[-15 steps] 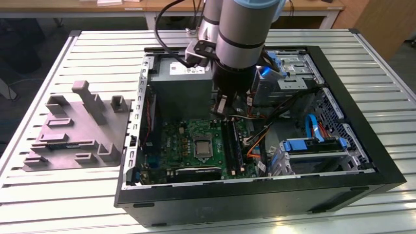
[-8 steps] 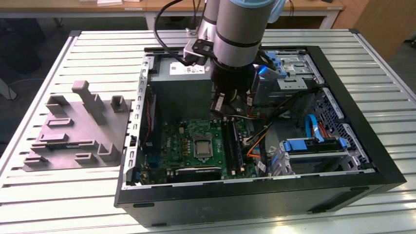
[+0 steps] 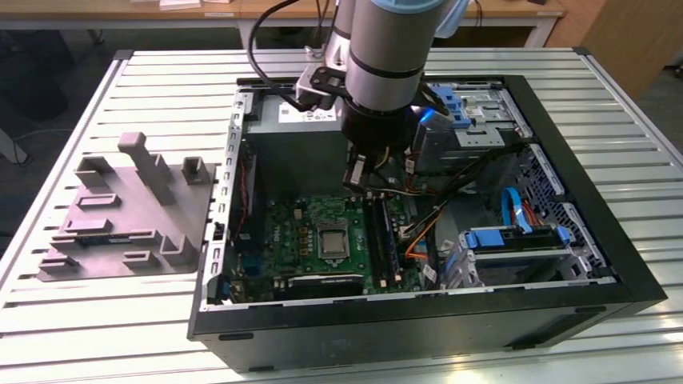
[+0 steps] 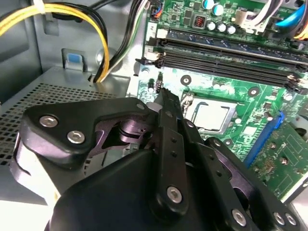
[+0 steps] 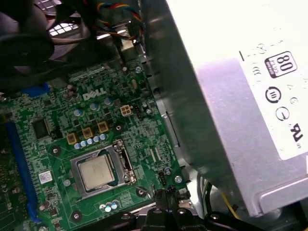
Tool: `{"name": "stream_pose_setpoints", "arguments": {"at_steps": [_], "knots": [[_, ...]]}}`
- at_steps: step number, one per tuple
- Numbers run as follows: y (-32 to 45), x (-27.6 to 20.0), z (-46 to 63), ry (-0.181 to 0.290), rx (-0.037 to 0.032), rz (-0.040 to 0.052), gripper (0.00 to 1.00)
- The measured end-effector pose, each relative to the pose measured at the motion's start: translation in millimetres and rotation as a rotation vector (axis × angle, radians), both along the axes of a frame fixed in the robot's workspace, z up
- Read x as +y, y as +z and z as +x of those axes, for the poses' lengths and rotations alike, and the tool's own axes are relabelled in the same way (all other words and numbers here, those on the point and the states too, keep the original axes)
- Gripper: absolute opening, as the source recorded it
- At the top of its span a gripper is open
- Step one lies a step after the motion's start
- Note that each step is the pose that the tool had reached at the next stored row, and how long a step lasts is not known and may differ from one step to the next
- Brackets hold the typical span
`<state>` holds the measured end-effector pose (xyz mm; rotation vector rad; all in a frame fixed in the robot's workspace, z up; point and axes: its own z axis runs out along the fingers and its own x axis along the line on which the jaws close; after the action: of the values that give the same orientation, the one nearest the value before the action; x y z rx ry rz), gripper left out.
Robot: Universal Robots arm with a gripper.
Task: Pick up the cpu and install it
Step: 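Install the first cpu locking lever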
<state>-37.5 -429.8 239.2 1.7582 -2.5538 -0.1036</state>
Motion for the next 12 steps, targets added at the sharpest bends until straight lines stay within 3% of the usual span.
{"name": "stream_pose_setpoints", "arguments": {"at_steps": [3,12], "knots": [[0.1,-1.8,-0.7,0.005,0.0001,-0.0095,0.11],[-0.5,-18.9,-4.8,0.019,-0.0018,-0.0097,0.11]]}}
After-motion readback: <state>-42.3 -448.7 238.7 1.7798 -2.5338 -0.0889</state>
